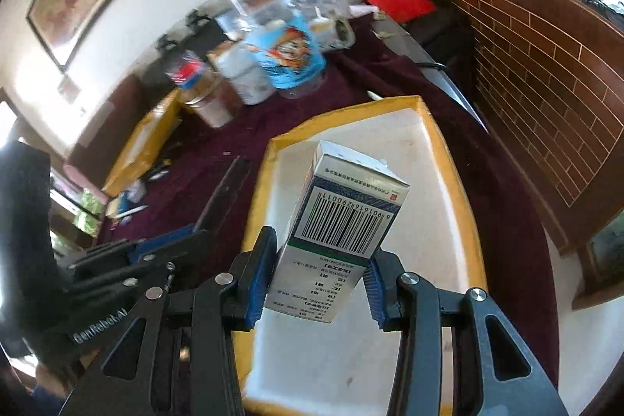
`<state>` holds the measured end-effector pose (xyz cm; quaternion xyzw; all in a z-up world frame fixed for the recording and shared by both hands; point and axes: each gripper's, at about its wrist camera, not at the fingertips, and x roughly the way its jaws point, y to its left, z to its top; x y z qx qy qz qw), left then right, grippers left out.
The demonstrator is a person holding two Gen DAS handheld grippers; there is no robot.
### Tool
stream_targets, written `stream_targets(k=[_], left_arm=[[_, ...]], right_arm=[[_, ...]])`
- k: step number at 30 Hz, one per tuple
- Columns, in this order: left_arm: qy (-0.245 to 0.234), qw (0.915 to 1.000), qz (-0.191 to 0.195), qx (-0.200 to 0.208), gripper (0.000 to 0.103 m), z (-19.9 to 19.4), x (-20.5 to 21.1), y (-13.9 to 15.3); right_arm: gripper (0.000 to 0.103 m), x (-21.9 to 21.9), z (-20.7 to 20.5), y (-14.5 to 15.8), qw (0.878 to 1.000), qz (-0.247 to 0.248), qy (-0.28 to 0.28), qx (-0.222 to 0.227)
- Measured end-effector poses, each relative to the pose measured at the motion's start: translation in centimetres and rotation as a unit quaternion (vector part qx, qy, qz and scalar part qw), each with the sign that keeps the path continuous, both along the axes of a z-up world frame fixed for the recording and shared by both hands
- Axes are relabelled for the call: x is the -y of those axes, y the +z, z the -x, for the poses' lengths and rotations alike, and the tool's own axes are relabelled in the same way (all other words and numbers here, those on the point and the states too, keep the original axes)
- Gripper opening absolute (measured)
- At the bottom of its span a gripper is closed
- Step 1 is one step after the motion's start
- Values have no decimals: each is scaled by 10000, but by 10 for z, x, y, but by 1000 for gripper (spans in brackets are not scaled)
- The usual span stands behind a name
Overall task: Organize rigid objects
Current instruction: 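Carry marker and box into the yellow-edged tray and open both grippers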
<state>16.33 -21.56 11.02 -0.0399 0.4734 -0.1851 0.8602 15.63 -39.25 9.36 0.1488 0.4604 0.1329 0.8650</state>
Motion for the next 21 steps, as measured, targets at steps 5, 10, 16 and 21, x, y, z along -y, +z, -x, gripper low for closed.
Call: stream_targets(k=[5, 10, 16, 21], left_arm=[[332, 9988, 137, -318, 12, -44, 17, -33], [737, 9959, 77, -518, 12, -74, 24, -62], [939, 9935, -19, -650, 12, -89, 23, -81], [1041, 9929, 15, -583, 12, -91, 21, -82]], right_arm=[[38, 5, -38, -25, 9991, 33, 18, -414], [38, 10, -73, -44, 9969, 266, 112, -736], [38, 7, -101, -62, 9949, 326, 207, -936], [38, 5, -114, -63, 9944, 245, 342, -970]])
